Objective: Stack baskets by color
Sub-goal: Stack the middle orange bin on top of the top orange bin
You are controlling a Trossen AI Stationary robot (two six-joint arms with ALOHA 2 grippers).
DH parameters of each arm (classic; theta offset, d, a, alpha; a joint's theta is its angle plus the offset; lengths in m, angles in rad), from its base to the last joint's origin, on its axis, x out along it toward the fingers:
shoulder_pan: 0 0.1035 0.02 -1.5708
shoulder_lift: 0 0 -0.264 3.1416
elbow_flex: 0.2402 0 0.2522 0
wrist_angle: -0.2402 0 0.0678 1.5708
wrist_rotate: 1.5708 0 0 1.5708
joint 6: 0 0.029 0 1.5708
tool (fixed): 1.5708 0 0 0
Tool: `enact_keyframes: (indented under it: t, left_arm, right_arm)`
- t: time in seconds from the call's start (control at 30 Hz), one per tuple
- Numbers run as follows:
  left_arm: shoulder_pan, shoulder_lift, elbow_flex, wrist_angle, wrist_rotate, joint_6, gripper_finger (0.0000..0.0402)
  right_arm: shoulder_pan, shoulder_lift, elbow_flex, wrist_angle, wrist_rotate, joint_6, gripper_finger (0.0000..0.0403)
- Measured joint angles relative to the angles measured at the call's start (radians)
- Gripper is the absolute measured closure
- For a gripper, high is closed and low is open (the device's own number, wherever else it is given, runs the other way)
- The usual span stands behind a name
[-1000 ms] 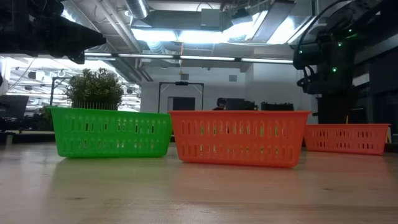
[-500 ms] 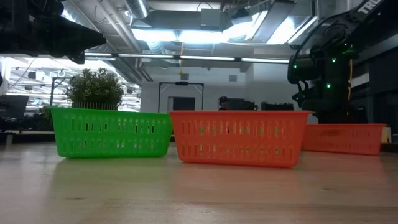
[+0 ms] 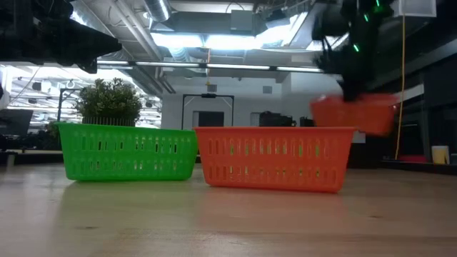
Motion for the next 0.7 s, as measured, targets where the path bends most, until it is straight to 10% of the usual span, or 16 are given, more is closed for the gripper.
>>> enact_keyframes:
  t: [0.2,0.47,0.7]
  left_arm:
    - [0.000,0.000,0.000,0.000,0.000,0.000,0.0329]
    - [0.000,0.000,0.000,-0.001,0.000,-0.009,0.0329]
    - [0.000,0.000,0.000,0.000,0.000,0.039,0.0329]
  right_arm:
    - [0.006,0.000,0.247,0.218,0.188,-0.298,0.0402]
    - [-0.103,0.091,0.373,0.688,0.132,-0.682,0.0402]
    - [-0.232,0.331,0.473,0.585,-0.016,-0.810,0.0403]
